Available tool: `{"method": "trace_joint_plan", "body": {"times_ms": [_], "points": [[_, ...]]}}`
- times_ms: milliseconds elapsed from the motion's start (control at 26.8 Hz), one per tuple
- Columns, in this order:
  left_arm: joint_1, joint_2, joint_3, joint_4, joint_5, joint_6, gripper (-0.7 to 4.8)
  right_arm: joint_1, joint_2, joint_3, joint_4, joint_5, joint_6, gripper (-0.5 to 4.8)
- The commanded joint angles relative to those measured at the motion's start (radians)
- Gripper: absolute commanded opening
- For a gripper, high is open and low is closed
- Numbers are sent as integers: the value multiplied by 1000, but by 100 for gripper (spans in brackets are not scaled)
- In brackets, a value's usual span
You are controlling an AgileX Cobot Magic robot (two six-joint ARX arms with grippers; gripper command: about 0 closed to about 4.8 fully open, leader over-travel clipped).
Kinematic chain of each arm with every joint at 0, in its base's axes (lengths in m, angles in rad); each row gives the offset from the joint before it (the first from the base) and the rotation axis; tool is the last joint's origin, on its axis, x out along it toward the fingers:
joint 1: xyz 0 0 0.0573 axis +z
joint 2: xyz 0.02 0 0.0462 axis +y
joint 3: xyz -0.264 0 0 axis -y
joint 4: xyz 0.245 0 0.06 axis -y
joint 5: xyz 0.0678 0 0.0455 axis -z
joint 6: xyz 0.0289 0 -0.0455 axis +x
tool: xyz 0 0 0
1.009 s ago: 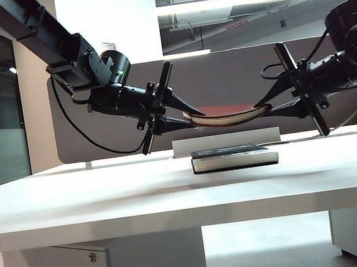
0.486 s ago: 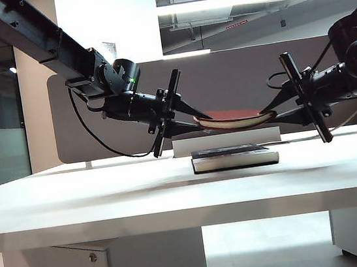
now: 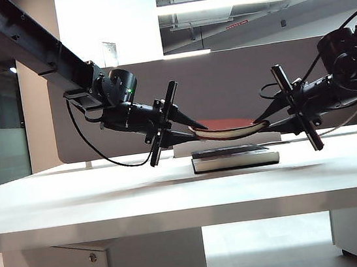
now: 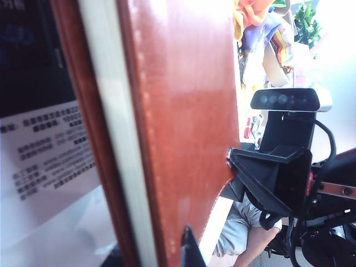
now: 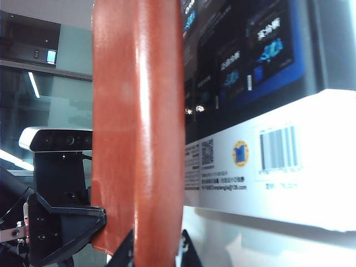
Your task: Pick up the red book and place it on top of the black book.
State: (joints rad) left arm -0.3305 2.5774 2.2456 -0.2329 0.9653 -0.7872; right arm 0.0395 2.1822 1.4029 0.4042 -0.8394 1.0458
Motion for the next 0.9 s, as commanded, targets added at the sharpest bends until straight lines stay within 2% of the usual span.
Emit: {"method": "trace_joint_plan", "body": {"times_ms": [37, 112, 224, 336, 374, 448, 486, 560, 598, 672, 785, 897], "points": [[-2, -7, 9, 61, -34, 20, -6, -2, -11, 5, 22, -5, -29, 22], [-2, -7, 9, 74, -50, 20, -6, -2, -11, 5, 22, 9, -29, 74], [-2, -7, 10, 102, -58, 19, -6, -3, -11, 5, 21, 19, -49, 93], [-2, -7, 11, 116, -72, 20, -2, -3, -11, 5, 22, 38, -55, 177], [-1, -7, 11, 119, -79, 20, 14, -3, -11, 5, 21, 42, -56, 191], [1, -7, 11, 119, -89, 20, 88, -6, -11, 6, 24, 54, -55, 194], [1, -7, 11, 119, -90, 21, 92, -6, -11, 9, 22, 53, -56, 201], [5, -7, 11, 119, -90, 21, 106, -6, -11, 16, 23, 57, -56, 254], [6, -7, 11, 119, -94, 20, 158, -6, -11, 18, 26, 57, -56, 279], [7, -7, 11, 119, -95, 21, 183, -6, -11, 23, 26, 57, -56, 280], [8, -7, 11, 119, -94, 32, 188, -6, -11, 25, 26, 56, -56, 280], [8, -7, 11, 119, -102, 31, 301, -6, -11, 25, 26, 52, -56, 280]]}}
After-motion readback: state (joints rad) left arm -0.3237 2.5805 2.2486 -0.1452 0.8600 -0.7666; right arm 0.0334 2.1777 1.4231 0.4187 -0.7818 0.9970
